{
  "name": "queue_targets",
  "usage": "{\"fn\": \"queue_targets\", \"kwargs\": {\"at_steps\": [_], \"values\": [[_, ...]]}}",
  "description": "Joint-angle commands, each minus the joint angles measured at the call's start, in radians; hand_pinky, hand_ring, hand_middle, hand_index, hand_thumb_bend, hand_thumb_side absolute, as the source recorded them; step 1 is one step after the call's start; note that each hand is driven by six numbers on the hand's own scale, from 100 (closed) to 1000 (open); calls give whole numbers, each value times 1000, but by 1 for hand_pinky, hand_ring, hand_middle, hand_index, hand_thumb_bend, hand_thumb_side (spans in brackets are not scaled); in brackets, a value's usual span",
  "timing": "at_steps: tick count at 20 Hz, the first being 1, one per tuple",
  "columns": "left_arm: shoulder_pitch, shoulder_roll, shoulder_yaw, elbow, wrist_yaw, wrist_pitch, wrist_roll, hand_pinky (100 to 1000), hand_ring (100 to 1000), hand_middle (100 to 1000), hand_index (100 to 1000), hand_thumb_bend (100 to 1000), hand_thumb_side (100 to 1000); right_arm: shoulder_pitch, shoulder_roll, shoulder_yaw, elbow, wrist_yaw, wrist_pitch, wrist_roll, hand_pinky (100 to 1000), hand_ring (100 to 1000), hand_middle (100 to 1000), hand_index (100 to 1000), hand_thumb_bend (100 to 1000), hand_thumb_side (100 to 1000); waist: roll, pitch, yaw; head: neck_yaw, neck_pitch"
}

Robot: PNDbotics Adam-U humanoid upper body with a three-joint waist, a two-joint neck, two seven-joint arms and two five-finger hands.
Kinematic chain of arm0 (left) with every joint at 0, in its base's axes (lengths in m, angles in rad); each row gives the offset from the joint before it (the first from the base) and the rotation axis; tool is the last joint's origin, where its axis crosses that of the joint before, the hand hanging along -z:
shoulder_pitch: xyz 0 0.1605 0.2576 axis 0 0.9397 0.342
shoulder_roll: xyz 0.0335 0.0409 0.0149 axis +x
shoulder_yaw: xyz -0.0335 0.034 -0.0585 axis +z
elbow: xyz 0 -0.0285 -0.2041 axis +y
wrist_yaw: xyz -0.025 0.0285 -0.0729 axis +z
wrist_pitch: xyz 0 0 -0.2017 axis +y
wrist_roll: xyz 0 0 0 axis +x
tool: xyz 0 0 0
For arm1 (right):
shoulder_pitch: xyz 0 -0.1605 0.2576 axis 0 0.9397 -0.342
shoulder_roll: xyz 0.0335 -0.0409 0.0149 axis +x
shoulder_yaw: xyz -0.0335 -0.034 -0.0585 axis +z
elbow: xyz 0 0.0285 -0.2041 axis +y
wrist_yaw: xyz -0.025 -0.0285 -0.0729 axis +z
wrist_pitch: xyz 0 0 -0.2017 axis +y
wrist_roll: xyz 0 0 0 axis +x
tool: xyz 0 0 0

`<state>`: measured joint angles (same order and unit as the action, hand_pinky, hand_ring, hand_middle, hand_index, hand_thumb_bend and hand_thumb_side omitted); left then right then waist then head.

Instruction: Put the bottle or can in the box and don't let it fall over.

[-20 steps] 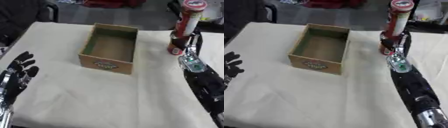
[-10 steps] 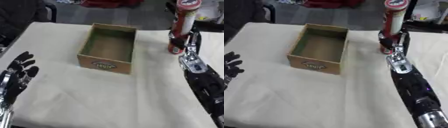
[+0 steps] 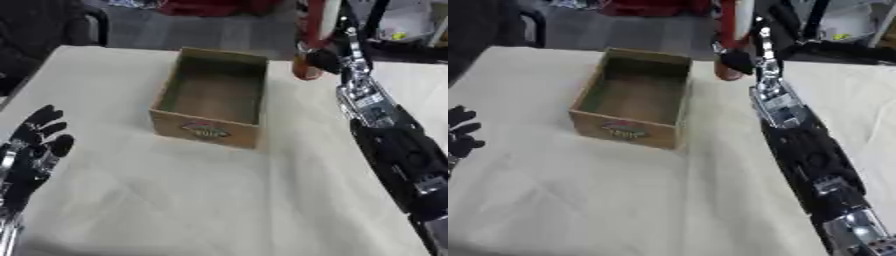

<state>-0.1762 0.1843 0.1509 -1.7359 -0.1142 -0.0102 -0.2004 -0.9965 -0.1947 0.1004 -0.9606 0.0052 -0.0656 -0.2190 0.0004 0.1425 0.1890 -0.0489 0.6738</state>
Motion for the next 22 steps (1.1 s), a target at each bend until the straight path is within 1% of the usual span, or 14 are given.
{"fn": "queue_targets", "kwargs": {"at_steps": [1,4,7,8,9,10,11,13,14,15,16,17,21,22], "values": [[-8,13,-5,-15,2,-1,-6,769,885,868,962,739,658,-45,48,34,-61,-26,-5,81,981,900,832,389,100,100,-4,-5,7,-14,-18],[-11,12,-7,-15,3,-2,-9,769,885,868,962,738,658,-49,100,57,-60,-21,-15,146,983,905,836,395,100,100,-5,-4,18,-25,-24],[-13,10,-8,-16,4,-2,-10,769,885,868,961,739,658,-36,138,73,-37,7,-41,178,994,916,848,417,100,100,-9,-2,27,-31,-29],[-14,10,-7,-16,4,-1,-10,769,885,868,961,739,658,-30,142,78,-32,35,-51,183,1000,940,879,524,100,100,-11,-2,29,-32,-30],[-14,11,-6,-17,4,-1,-10,769,885,868,961,740,658,-23,143,82,-29,75,-63,188,1000,961,915,711,115,100,-13,-2,31,-32,-31],[-14,12,-5,-17,3,-1,-9,769,885,868,961,740,658,-16,141,84,-27,128,-75,193,1000,973,935,825,195,100,-15,-2,31,-32,-32],[-13,12,-5,-17,3,0,-8,769,885,868,961,740,658,-10,139,83,-26,183,-84,198,1000,982,951,916,281,170,-16,-3,31,-31,-33],[-11,13,-2,-17,3,1,-6,769,885,867,961,741,657,2,127,77,-26,302,-98,204,1000,991,965,995,368,293,-21,-5,29,-26,-34],[-10,14,-2,-17,3,2,-5,769,885,867,961,741,658,7,119,73,-28,357,-102,206,1000,996,971,1000,392,339,-23,-7,26,-23,-34],[-9,13,-1,-17,3,3,-5,769,885,867,961,747,653,12,112,68,-30,409,-104,206,1000,998,973,1000,293,335,-25,-9,22,-21,-33],[-8,14,-1,-16,3,3,-4,769,886,867,961,741,658,18,104,61,-32,457,-103,203,1000,998,973,1000,410,375,-26,-10,18,-18,-33],[-6,14,0,-16,3,4,-4,769,886,867,961,740,658,25,98,52,-34,493,-101,196,1000,996,971,1000,413,385,-27,-12,14,-16,-33],[-2,15,6,-16,0,5,2,769,886,867,961,741,658,60,68,11,-43,519,-85,137,1000,992,966,1000,412,392,-28,-15,-3,-5,-34],[1,15,7,-16,-1,6,3,769,886,867,961,745,654,72,57,0,-53,502,-81,118,1000,991,963,1000,314,432,-27,-17,-11,-1,-33]]}}
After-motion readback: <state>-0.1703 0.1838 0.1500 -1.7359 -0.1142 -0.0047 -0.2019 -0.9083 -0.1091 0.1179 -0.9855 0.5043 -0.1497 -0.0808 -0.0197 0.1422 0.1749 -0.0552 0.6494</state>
